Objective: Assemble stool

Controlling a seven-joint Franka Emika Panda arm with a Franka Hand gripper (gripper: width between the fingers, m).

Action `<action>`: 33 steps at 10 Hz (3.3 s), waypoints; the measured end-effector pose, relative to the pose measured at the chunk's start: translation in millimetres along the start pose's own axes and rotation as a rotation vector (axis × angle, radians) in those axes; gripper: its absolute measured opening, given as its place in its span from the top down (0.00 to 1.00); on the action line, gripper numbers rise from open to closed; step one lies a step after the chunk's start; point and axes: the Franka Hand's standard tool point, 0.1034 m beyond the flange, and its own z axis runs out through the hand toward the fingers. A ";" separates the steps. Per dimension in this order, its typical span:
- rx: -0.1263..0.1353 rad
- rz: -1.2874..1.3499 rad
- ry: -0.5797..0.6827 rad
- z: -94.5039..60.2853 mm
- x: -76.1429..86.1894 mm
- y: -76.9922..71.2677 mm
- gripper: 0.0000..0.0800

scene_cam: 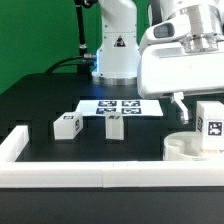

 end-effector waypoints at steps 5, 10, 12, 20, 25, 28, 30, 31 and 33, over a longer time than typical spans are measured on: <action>0.000 0.000 -0.002 0.5 -0.9 0.0 0.19; 0.026 0.049 -0.114 2.0 12.8 -4.9 0.19; 0.048 0.051 -0.258 9.3 4.2 -2.3 0.19; 0.007 0.227 -0.452 3.6 12.4 -5.0 0.19; -0.006 0.260 -0.427 8.5 11.5 -7.2 0.19; -0.015 0.322 -0.428 8.5 11.1 -7.6 0.52; -0.039 0.447 -0.428 8.6 11.0 -8.5 0.58; -0.047 0.482 -0.428 8.6 11.0 -8.7 0.58; -0.080 0.692 -0.429 12.0 11.0 -7.8 0.58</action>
Offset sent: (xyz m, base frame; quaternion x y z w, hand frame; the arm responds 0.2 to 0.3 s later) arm 0.0000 0.0000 0.0000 0.0000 0.0000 0.0000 1.0000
